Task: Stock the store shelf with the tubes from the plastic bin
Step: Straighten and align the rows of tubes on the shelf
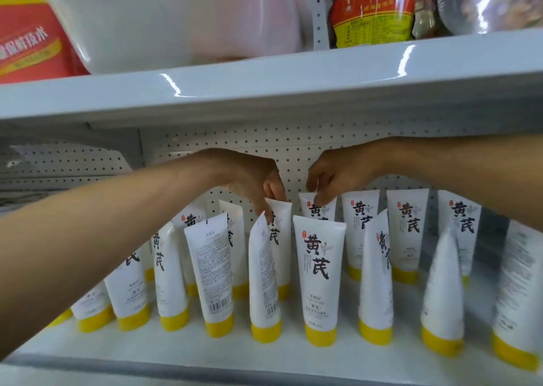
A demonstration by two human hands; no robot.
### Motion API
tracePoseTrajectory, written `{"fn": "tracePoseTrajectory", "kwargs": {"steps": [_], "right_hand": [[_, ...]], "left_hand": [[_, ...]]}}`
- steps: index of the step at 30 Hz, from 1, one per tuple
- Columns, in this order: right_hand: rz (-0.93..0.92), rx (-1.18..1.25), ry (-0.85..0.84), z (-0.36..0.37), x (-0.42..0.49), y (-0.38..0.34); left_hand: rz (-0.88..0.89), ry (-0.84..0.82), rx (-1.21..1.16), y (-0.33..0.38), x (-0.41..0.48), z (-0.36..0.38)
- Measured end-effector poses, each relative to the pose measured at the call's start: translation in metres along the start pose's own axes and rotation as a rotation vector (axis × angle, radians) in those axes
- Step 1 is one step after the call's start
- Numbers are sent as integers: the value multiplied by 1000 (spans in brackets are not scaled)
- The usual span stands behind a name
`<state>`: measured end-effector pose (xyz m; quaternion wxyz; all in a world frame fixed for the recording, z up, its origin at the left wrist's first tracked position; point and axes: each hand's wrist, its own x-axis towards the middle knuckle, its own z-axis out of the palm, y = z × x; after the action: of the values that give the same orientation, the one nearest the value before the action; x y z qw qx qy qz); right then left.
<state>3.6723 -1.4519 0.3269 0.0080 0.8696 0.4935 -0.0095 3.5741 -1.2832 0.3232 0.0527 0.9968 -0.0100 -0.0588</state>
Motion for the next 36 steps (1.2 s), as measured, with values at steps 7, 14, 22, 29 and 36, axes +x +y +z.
{"fn": "tracePoseTrajectory", "kwargs": {"steps": [7, 14, 22, 29, 36], "right_hand": [[4, -21, -43, 14, 19, -3], [-6, -3, -27, 16, 18, -3], [3, 13, -9, 20, 18, -1], [1, 59, -10, 22, 20, 0], [1, 75, -26, 24, 20, 3]], "left_hand": [[87, -12, -12, -5, 10, 6], [3, 104, 82, -9, 28, 8], [-14, 86, 17, -17, 33, 8], [8, 56, -29, -16, 33, 9], [2, 36, 9, -12, 34, 8]]}}
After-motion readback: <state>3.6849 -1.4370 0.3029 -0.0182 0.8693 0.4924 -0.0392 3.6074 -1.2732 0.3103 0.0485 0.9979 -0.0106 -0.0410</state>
